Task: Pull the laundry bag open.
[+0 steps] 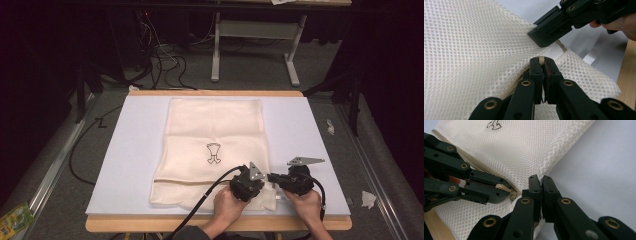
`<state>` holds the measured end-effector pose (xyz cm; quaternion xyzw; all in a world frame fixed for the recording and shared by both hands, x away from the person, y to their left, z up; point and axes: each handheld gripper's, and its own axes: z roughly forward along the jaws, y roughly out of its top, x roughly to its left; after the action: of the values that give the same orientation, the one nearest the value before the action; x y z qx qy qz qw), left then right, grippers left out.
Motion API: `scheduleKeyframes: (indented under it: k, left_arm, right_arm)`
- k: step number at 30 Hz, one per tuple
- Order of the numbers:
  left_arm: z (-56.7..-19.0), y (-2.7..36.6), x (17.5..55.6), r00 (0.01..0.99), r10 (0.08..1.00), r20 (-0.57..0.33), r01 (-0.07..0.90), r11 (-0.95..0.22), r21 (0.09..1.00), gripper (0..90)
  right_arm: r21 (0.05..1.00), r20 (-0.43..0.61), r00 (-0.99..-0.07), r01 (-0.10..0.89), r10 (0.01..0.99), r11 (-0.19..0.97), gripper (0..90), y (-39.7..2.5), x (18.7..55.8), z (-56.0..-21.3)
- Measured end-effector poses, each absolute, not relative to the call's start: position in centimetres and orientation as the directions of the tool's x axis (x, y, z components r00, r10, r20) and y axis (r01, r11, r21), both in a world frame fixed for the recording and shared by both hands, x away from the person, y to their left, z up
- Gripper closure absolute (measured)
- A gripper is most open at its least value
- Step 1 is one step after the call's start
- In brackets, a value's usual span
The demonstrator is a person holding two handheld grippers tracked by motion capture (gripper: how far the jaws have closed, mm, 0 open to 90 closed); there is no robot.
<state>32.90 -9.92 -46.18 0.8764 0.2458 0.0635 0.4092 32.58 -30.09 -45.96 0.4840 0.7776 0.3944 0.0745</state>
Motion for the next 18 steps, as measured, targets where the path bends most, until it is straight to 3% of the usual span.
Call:
scheduleKeyframes:
  k: [4, 10, 13, 18]
  left_arm:
    - [-46.2, -9.4, 32.9, 0.867, 0.485, -0.114, 0.397, -0.533, 0.747, 87.1]
    - [-45.9, -9.0, 32.8, 0.873, 0.481, -0.083, 0.377, -0.555, 0.741, 87.1]
    - [-46.1, -8.6, 33.2, 0.864, 0.486, -0.130, 0.412, -0.536, 0.737, 87.1]
    - [-45.9, -8.5, 33.2, 0.863, 0.488, -0.132, 0.415, -0.533, 0.737, 87.1]
  right_arm:
    - [0.682, 0.271, -0.517, 0.699, 0.812, 0.217, 88.7, -30.0, 32.6, -45.8]
    - [0.686, 0.260, -0.525, 0.691, 0.811, 0.227, 88.7, -29.4, 32.7, -45.7]
    - [0.686, 0.266, -0.525, 0.693, 0.809, 0.224, 88.7, -29.4, 32.7, -45.8]
    - [0.688, 0.276, -0.525, 0.693, 0.805, 0.215, 88.7, -29.5, 32.7, -45.8]
